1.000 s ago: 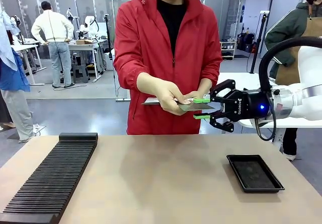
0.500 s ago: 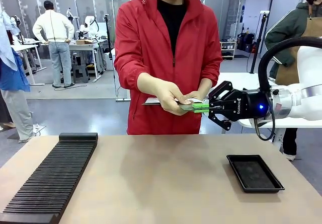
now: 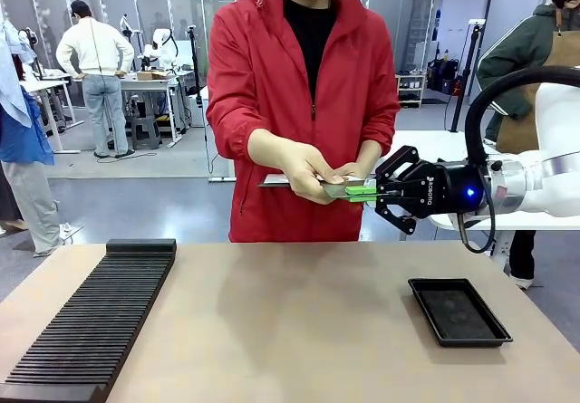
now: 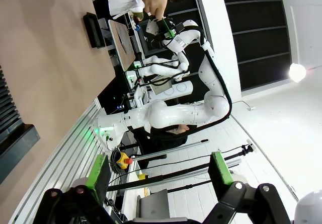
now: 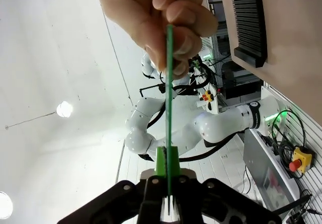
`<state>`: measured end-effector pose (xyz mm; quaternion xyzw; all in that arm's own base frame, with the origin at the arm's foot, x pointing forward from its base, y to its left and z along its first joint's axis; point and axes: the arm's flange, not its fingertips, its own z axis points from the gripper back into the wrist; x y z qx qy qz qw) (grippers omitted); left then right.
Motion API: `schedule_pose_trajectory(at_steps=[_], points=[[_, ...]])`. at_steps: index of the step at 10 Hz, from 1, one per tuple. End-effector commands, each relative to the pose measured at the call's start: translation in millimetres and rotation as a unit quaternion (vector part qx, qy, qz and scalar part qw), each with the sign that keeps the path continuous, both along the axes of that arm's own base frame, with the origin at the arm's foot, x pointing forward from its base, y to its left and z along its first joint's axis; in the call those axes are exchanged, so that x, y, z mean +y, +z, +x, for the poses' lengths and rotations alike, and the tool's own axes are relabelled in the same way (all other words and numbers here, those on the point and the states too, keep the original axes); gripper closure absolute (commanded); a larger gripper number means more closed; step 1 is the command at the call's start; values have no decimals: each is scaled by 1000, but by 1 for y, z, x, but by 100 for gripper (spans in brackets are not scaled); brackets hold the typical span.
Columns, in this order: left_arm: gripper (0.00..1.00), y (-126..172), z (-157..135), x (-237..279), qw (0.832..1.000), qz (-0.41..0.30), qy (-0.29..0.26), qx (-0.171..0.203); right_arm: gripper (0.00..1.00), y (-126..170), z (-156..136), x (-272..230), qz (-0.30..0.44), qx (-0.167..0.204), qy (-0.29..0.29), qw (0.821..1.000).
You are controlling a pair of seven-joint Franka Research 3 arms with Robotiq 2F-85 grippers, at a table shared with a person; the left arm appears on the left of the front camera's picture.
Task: Inspect the PCB.
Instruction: Pick up the Blank PCB that the human is holding, then place the Blank PCB in the ESD tray.
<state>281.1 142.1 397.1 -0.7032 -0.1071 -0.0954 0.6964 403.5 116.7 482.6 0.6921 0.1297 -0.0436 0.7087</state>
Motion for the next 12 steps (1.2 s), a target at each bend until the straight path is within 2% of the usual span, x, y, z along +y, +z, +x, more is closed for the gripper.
schedule_pose_trajectory(at_steps=[1,12], points=[[0,1,-2,1,1000,3,-3,-1,100,0,0,0,0,0,1,1000],[0,1,-2,1,1000,3,-3,-1,100,0,0,0,0,0,1,1000]])
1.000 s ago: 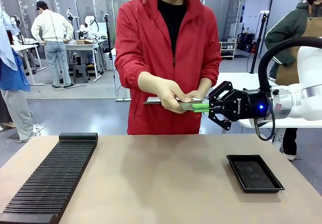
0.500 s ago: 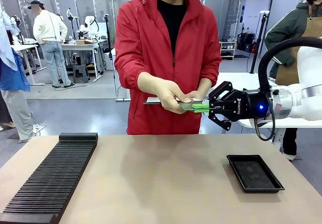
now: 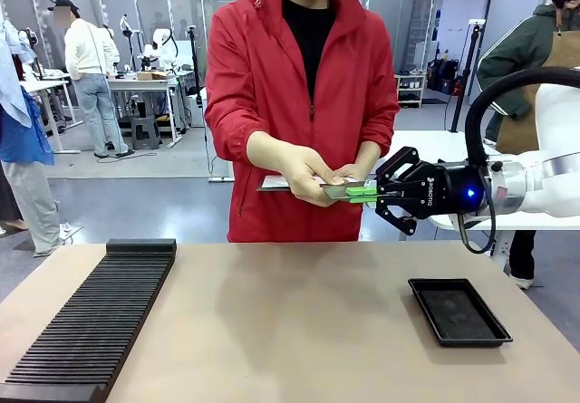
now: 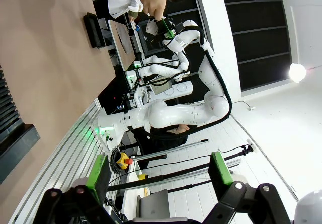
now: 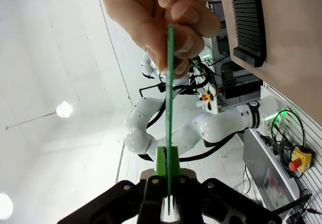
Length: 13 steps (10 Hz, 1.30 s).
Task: Inspect the PCB.
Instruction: Place the Blank PCB in the ESD tray.
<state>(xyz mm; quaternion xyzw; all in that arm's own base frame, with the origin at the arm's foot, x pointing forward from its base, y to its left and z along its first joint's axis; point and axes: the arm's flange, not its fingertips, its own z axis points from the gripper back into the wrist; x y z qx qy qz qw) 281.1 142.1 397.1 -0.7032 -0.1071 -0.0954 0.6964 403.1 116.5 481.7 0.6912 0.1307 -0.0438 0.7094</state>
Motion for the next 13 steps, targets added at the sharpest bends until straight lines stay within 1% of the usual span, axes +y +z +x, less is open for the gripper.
schedule_pose_trajectory(at_steps=[1,5,6,7,8,9,11,12,13], points=[[0,1,-2,1,1000,3,-3,-1,100,1,0,1,1,-1,0,1000],[0,1,-2,1,1000,3,-3,-1,100,1,0,1,1,-1,0,1000],[0,1,-2,1,1000,3,-3,-1,97,0,0,0,0,0,0,1000],[0,1,-2,1,1000,3,-3,-1,97,-6,-1,-5,-8,-9,-16,1000],[0,1,-2,1,1000,3,-3,-1,97,-11,-5,-15,-6,-7,-16,1000],[0,1,-2,1,1000,3,-3,-1,97,-12,-10,-29,12,-6,-23,1000],[0,1,-2,1,1000,3,-3,-1,97,-17,-15,-45,-2,-4,-35,999],[0,1,-2,1,1000,3,-3,-1,97,-18,-16,-54,4,-1,-40,999],[0,1,-2,1,1000,3,-3,-1,97,-19,-17,-67,1,-10,-53,999]])
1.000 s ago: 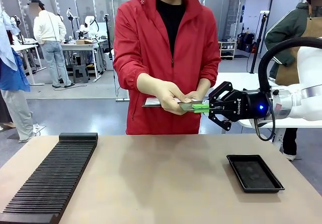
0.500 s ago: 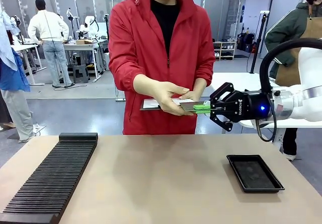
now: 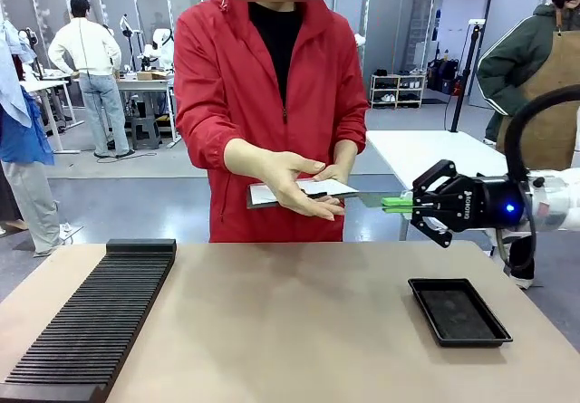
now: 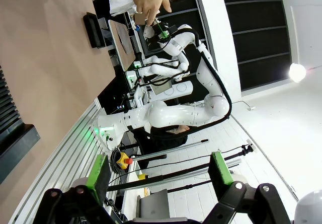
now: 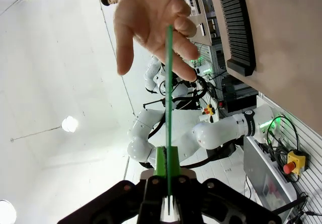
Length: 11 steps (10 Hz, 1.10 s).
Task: Inspect the PCB.
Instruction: Place the Blank PCB in the ESD tray.
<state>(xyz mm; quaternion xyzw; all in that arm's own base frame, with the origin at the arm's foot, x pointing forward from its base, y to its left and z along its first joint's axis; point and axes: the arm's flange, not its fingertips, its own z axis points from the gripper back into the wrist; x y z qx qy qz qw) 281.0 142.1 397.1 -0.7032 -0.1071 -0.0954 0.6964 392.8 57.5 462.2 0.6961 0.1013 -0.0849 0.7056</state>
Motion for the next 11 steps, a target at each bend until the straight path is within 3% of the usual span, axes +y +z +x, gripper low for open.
schedule_pose_trajectory(at_steps=[1,5,6,8,10,11], points=[[0,1,-2,1,1000,3,-3,-1,97,-3,-9,-27,-3,-22,-22,1000],[0,1,-2,1,1000,3,-3,-1,97,-23,-28,-80,-59,-44,-36,997],[0,1,-2,1,1000,3,-3,-1,97,-29,-31,-90,-112,-70,-24,991],[0,1,-2,1,1000,3,-3,-1,97,-48,-27,-99,-211,-89,10,973],[0,1,-2,1,1000,3,-3,-1,97,-55,-21,-105,-309,-131,15,942],[0,1,-2,1,1000,3,-3,-1,97,-58,-19,-108,-333,-117,4,935]])
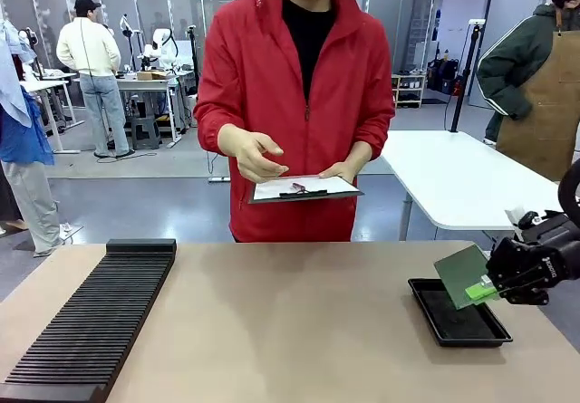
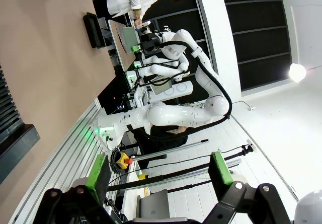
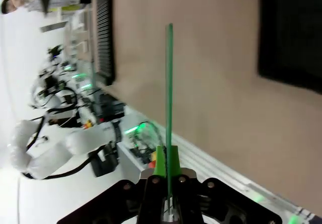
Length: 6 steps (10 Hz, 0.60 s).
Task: Inspect the PCB.
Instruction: Place the Blank PCB in the ESD tray.
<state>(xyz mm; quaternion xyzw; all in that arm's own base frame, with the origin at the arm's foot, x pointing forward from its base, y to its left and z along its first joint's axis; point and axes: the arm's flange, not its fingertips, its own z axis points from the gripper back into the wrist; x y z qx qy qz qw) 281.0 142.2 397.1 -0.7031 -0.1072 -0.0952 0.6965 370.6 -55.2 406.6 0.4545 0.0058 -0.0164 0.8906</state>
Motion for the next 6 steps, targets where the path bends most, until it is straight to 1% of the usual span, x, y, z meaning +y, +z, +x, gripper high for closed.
schedule_pose_trajectory(at_steps=[1,2,3,4,5,6], points=[[0,1,-2,1,1000,3,-3,-1,97,-7,4,7,-49,-17,-20,998],[0,1,-2,1,1000,3,-3,-1,97,-14,6,11,-84,-27,-23,996],[0,1,-2,1,1000,3,-3,-1,97,-18,7,15,-96,-14,-10,995],[0,1,-2,1,1000,3,-3,-1,97,-12,7,16,-99,-24,-20,995],[0,1,-2,1,1000,3,-3,-1,97,-11,10,3,-72,-27,-13,997],[0,1,-2,1,1000,3,-3,-1,97,-11,10,3,-72,-27,-13,997]])
